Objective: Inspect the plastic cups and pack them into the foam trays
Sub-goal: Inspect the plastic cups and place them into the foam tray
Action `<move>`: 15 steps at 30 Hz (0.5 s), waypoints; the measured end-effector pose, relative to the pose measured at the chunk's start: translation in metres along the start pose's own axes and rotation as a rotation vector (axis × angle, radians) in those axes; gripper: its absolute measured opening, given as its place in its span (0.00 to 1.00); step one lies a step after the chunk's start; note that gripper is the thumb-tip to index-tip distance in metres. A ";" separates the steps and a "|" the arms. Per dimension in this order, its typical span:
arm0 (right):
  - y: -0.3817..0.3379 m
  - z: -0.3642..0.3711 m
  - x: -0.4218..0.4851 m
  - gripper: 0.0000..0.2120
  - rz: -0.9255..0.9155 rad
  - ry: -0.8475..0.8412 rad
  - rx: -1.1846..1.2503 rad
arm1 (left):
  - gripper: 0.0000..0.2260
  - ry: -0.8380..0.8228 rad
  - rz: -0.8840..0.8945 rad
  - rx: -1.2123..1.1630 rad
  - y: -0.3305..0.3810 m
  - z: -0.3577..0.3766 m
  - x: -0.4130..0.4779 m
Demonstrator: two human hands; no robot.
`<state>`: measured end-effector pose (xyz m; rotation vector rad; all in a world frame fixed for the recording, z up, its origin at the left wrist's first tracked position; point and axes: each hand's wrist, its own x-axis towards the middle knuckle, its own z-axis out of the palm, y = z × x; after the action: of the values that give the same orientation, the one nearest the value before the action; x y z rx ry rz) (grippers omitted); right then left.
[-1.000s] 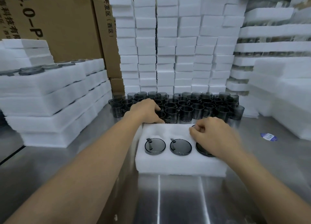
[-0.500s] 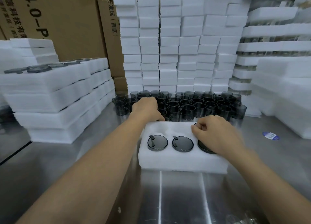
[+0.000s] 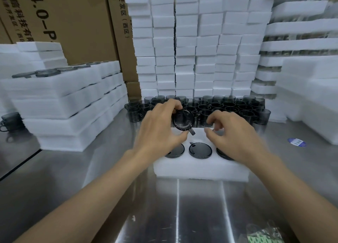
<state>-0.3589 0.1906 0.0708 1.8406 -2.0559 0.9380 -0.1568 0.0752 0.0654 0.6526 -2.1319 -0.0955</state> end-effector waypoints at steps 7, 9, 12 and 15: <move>-0.012 -0.005 -0.004 0.08 -0.309 -0.064 0.136 | 0.25 0.170 0.145 -0.210 0.012 -0.003 -0.029; -0.012 -0.007 -0.004 0.07 -0.328 -0.044 0.159 | 0.25 0.152 0.195 -0.200 0.011 -0.004 -0.029; -0.012 -0.006 -0.004 0.01 -0.368 -0.038 0.129 | 0.25 0.114 0.233 -0.212 0.011 -0.004 -0.031; -0.012 -0.004 -0.004 0.03 -0.377 -0.041 0.130 | 0.25 0.108 0.275 -0.204 0.013 -0.003 -0.031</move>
<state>-0.3480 0.1961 0.0752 2.2261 -1.6131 0.9511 -0.1456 0.1014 0.0484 0.2372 -2.0533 -0.1221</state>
